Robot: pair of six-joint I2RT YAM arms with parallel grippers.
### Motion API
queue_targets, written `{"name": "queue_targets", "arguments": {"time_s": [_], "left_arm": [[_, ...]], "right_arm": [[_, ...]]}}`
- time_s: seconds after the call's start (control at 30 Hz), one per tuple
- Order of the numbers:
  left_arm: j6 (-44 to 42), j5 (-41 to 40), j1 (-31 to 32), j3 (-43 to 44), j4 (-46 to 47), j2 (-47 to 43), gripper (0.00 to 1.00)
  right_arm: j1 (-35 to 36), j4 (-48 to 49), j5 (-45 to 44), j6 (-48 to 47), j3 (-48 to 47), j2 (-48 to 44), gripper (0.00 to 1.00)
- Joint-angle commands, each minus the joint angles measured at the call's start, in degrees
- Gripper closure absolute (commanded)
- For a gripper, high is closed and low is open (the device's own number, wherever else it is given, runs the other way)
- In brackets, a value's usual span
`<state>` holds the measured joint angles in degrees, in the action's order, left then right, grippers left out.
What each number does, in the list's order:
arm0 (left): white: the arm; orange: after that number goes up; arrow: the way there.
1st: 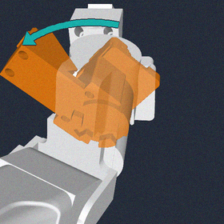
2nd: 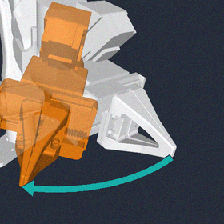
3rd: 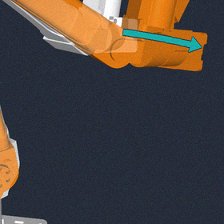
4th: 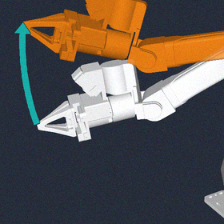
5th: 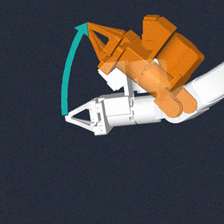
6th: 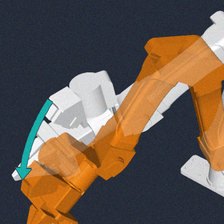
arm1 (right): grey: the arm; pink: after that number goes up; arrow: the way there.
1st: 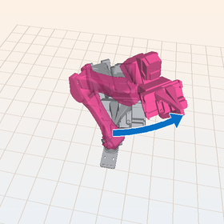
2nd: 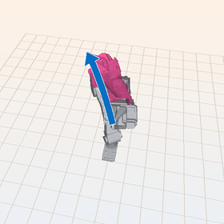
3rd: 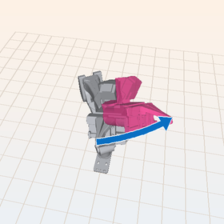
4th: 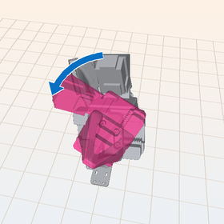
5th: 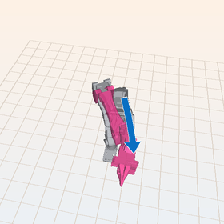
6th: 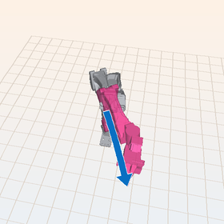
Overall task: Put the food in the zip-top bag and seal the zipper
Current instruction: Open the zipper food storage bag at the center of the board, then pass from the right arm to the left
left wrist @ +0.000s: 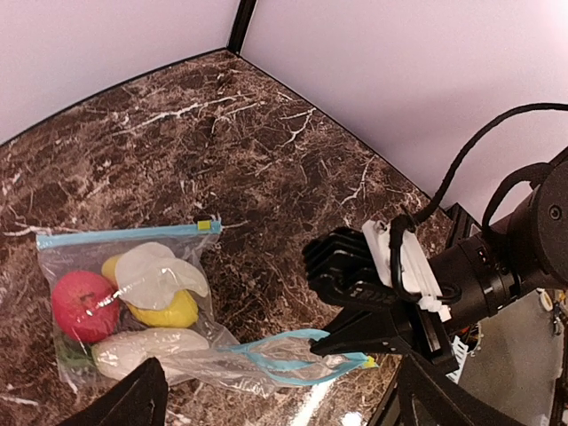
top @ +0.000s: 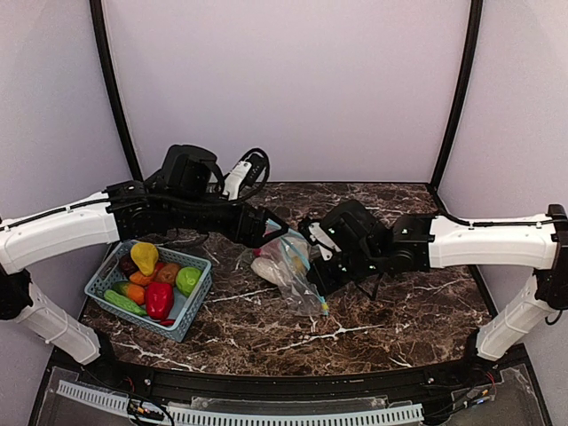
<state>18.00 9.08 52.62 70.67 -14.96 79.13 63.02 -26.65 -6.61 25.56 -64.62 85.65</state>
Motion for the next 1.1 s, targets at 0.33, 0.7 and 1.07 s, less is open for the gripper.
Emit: {"name": "queue_targets", "arguments": {"time_s": [0.33, 0.7, 1.07], "left_arm": [[-14.7, -0.9, 0.0, 5.6, -9.8, 6.9, 0.04], [-15.0, -5.4, 0.0, 7.2, -9.6, 10.2, 0.31], [-16.3, -3.6, 0.0, 5.9, -9.8, 10.4, 0.54]], "right_arm": [[1.4, -2.1, 0.7, -1.8, -3.7, 2.0, 1.0], [1.8, -2.4, 1.0, -2.1, -4.1, 2.6, 1.0], [1.8, -2.4, 0.9, -2.4, -4.5, 3.1, 1.0]]}}
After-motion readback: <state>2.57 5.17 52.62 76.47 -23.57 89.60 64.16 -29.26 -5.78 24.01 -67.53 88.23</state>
